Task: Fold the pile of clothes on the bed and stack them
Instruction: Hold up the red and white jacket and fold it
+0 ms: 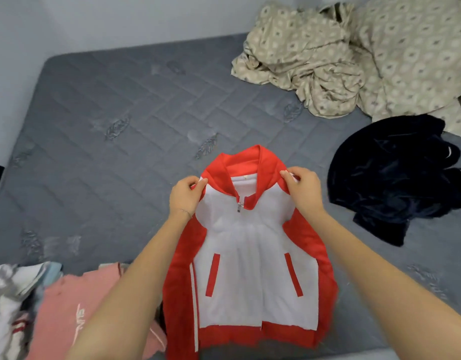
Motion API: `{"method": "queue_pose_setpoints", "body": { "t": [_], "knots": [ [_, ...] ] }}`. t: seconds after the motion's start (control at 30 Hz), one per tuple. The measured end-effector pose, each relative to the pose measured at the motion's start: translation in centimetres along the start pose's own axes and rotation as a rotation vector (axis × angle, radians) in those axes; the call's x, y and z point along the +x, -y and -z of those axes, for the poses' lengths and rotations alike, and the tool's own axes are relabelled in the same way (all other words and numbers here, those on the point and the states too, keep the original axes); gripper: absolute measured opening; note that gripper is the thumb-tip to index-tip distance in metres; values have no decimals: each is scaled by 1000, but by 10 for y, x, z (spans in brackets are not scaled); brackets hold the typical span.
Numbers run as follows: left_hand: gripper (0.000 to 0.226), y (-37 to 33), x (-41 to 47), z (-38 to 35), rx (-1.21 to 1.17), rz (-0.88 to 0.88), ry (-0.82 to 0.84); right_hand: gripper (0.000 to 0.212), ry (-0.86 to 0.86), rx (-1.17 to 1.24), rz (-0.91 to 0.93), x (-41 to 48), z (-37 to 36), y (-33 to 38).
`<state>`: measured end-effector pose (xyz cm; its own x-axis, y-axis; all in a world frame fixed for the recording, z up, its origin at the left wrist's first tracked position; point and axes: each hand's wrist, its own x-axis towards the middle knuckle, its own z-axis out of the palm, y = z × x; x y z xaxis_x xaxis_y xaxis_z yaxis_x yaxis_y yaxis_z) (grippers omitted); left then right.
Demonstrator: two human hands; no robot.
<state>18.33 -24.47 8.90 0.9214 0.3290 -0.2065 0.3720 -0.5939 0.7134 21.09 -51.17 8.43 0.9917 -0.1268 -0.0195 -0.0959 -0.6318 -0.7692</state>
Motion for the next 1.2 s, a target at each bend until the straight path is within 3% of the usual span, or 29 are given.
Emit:
{"method": "queue_pose_setpoints", "body": {
  "t": [0.27, 0.37, 0.53, 0.63, 0.73, 0.8, 0.93, 1.0, 1.1, 1.2],
  "knots": [
    [34, 91, 77, -92, -83, 126, -108, 30, 15, -136, -7, 67, -103, -82],
    [20, 117, 106, -115, -67, 125, -123, 27, 19, -221, -71, 88, -138, -101],
    [26, 146, 143, -139, -175, 66, -120, 26, 24, -300, -132, 107, -173, -119],
    [18, 159, 160, -145, -162, 24, -180, 44, 27, -276, -79, 107, -177, -137],
    [42, 163, 159, -153, 39, -96, -244, 65, 34, -307, -49, 97, -177, -154],
    [49, 157, 148, -157, 201, -274, -243, 71, 29, -361, -78, 87, -173, -162],
    [46, 152, 120, -174, 424, -715, -30, 71, -40, -376, -234, 61, -154, -178],
    [48, 155, 109, -187, 559, -814, 155, 68, -79, -355, -334, 45, -141, -191],
    [59, 157, 96, -199, 790, -695, 478, 71, -72, -345, -473, 21, -122, -213],
    [74, 159, 94, -204, 865, -504, 630, 63, -37, -290, -548, 6, -105, -234]
  ]
}}
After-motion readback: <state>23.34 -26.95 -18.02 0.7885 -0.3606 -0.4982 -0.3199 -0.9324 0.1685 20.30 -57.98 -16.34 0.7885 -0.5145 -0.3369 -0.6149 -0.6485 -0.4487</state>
